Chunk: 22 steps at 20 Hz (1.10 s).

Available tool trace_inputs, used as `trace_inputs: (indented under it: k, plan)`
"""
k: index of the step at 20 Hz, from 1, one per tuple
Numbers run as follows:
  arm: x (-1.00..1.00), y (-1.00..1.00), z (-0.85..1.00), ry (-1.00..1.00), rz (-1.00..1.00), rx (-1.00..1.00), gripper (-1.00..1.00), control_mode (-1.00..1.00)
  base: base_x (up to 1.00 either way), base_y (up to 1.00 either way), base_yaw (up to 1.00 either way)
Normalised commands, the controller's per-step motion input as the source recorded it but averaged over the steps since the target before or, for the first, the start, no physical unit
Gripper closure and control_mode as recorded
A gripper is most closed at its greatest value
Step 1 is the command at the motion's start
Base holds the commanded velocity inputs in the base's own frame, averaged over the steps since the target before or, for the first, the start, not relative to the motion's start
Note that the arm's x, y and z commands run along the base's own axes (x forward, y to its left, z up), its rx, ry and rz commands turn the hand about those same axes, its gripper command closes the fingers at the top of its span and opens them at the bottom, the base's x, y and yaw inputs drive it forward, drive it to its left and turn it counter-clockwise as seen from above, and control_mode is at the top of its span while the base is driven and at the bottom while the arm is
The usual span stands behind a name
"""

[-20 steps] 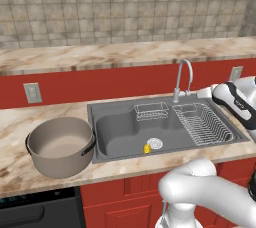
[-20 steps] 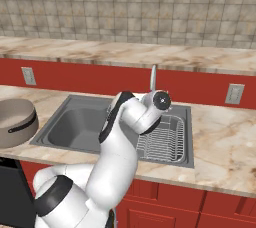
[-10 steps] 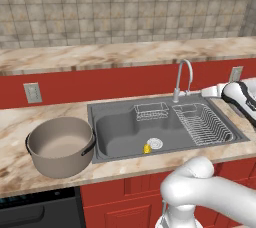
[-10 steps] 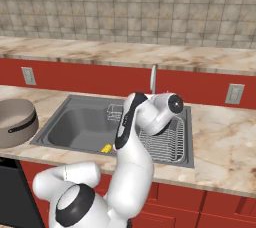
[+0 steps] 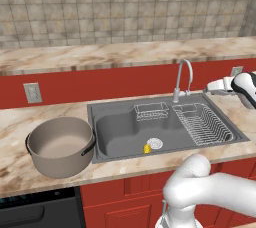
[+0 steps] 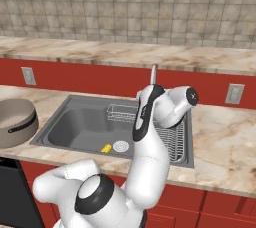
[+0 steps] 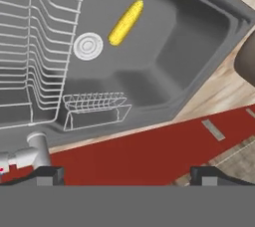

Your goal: Dump the corn from the pot into the sink. Then turn on the water and wash the corn. Then turn off the water and put the corn back in the pot.

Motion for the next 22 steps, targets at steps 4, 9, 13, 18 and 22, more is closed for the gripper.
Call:
trace_inputs:
  k: [4,9,13,18,22]
  plan:
    - [0.22,-0.27,-0.10,-0.12,0.19,-0.03,-1.00,-1.00,0.00,0.00,0.00]
    - [0.22,-0.15,-0.28,-0.12,0.19,-0.07,-1.00,-1.00,0.00,0.00,0.00]
    - [0.15,-0.25,-0.23,-0.13,0.18,-0.06,-1.00,-1.00,0.00,0.00,0.00]
    - [0.09,-0.39,-0.20,-0.14,0.16,-0.05,-1.00,-1.00,0.00,0.00,0.00]
    - [0.12,-0.35,-0.29,-0.14,0.13,-0.08,-1.00,-1.00,0.00,0.00,0.00]
